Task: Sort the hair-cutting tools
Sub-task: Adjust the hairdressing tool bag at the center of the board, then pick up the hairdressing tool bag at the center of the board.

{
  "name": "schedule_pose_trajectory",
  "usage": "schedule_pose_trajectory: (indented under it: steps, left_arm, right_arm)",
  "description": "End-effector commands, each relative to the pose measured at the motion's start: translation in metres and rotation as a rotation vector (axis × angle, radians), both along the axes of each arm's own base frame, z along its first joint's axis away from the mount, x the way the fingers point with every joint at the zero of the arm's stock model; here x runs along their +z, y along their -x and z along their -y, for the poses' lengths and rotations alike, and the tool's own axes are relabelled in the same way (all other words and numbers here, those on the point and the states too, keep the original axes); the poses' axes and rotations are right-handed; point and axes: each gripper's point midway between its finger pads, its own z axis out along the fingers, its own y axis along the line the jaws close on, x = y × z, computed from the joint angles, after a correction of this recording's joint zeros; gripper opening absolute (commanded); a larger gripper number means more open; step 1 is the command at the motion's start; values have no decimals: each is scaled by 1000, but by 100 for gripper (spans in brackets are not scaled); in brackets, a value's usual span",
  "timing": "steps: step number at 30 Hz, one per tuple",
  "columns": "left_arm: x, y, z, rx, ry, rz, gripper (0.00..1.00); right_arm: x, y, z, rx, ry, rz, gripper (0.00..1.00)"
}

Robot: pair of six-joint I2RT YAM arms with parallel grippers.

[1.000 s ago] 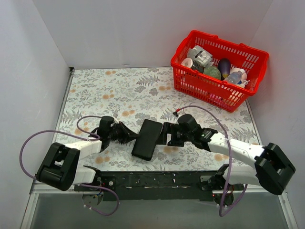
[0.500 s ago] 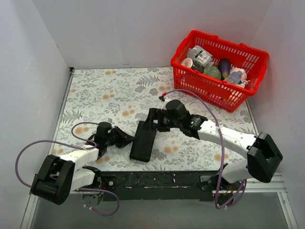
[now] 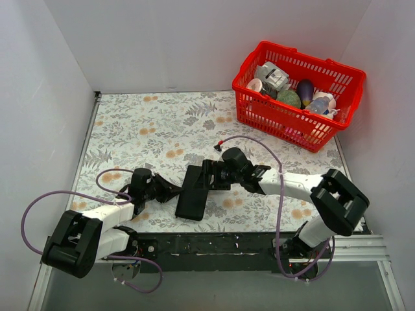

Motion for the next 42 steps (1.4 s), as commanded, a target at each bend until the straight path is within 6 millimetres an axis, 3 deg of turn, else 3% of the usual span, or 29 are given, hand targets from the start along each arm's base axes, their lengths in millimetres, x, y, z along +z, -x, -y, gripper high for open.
schedule_pose_trajectory:
  steps: [1, 9, 10, 14, 21, 30, 37, 42]
  left_arm:
    - [-13, 1, -11, 52, -43, -29, 0]
    - [-13, 3, -11, 49, -46, -26, 0]
    - [-12, 2, -11, 49, -47, -24, 0]
    - [-14, 3, -11, 47, -47, -30, 0]
    - [-16, 4, -11, 43, -48, -35, 0]
    - [-11, 1, -10, 43, -45, -26, 0]
    - [7, -7, -6, 30, -34, 9, 0]
    - [18, -9, -3, 18, -24, 25, 0]
  right_arm:
    - [8, -1, -25, 47, -138, 5, 96]
    - [23, -6, -28, 73, -110, 57, 95]
    - [35, -10, -30, 68, -115, 89, 95]
    - [47, -15, -29, 55, -109, 130, 95]
    - [58, -12, -39, 82, -150, 132, 95]
    - [19, -7, -43, 97, -115, 63, 95]
    - [-28, 5, -24, 78, -36, -1, 95]
    - [-51, 14, -13, 72, -10, -38, 95]
